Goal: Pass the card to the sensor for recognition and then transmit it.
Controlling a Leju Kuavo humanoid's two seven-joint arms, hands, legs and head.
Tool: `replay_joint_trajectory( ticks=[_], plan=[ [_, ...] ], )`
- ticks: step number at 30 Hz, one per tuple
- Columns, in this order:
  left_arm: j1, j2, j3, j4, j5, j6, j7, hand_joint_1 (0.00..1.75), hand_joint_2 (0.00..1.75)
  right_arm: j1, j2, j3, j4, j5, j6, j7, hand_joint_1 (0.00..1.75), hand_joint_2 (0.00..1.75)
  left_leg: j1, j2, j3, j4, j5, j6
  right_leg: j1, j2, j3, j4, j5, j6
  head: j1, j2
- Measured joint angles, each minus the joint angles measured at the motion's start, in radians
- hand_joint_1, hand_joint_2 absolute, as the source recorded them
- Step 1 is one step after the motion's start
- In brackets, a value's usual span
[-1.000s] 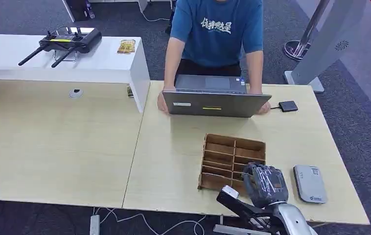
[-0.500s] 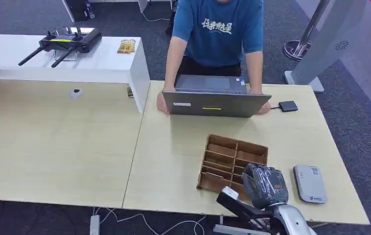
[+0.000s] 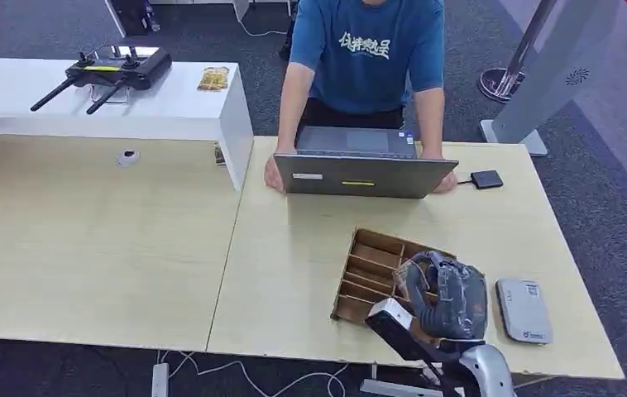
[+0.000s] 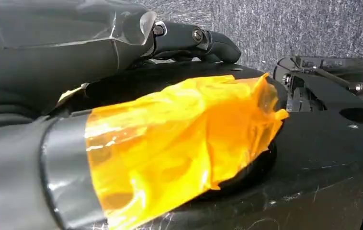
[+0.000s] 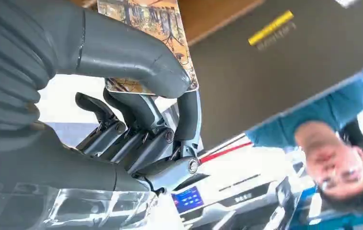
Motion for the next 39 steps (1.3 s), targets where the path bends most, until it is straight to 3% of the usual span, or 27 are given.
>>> replay_joint_trajectory(
  ticks=[5,9,12,16,23,30,36,39],
  plan=[
    [0.000,-0.003,0.007,0.000,-0.005,0.005,-0.010,0.00,0.00,0.020,0.048,-0.032,-0.021,-0.032,-0.076,-0.067,1.75,1.75,0.000,0.000,0.000,0.000,0.000,0.000,0.000,0.000,0.000,0.000,0.000,0.000,0.000,0.000],
    [0.000,-0.005,0.018,0.000,-0.008,0.008,-0.020,0.00,0.00,0.034,0.097,-0.061,-0.046,-0.140,-0.156,-0.159,1.75,1.75,0.000,0.000,0.000,0.000,0.000,0.000,0.000,0.000,0.000,0.000,0.000,0.000,0.000,0.000],
    [0.000,-0.007,0.019,0.000,-0.014,0.017,-0.028,0.00,0.00,0.035,0.143,-0.098,-0.068,-0.266,-0.172,-0.247,1.75,1.75,0.000,0.000,0.000,0.000,0.000,0.000,0.000,0.000,0.000,0.000,0.000,0.000,0.000,0.000],
    [-0.001,-0.008,0.020,0.000,-0.024,0.018,-0.028,0.00,0.00,0.002,0.187,-0.134,-0.074,-0.370,-0.174,-0.288,1.75,1.75,0.000,0.000,0.000,0.000,0.001,-0.001,0.000,0.000,0.000,0.000,0.000,0.000,0.000,0.000],
    [-0.010,-0.007,0.018,0.000,-0.060,0.016,-0.024,0.00,0.00,-0.171,0.226,-0.142,-0.002,-0.443,-0.148,-0.288,1.75,1.75,0.000,0.001,0.000,0.000,0.004,-0.001,0.000,0.001,-0.001,0.000,0.004,-0.002,0.001,0.000],
    [-0.017,-0.007,-0.003,0.002,-0.101,0.012,-0.008,0.00,0.00,-0.455,0.281,-0.135,0.204,-0.446,-0.083,-0.222,1.75,1.75,0.000,0.000,-0.001,0.000,0.008,-0.002,0.000,0.001,-0.002,0.001,0.008,-0.002,0.000,0.000],
    [-0.018,-0.006,-0.020,0.003,-0.124,0.005,-0.003,0.00,0.00,-0.570,0.312,-0.131,0.313,-0.436,-0.069,-0.185,1.75,1.75,0.000,0.000,-0.003,0.000,0.009,-0.003,0.000,0.001,-0.003,0.001,0.009,-0.002,0.000,0.000],
    [-0.022,-0.005,-0.037,0.003,-0.148,-0.002,0.013,0.00,0.00,-0.682,0.333,-0.129,0.410,-0.412,-0.048,-0.145,1.75,1.75,0.000,0.000,-0.004,0.000,0.010,-0.002,0.000,0.001,-0.004,0.001,0.010,-0.002,0.000,0.000]
  ],
)
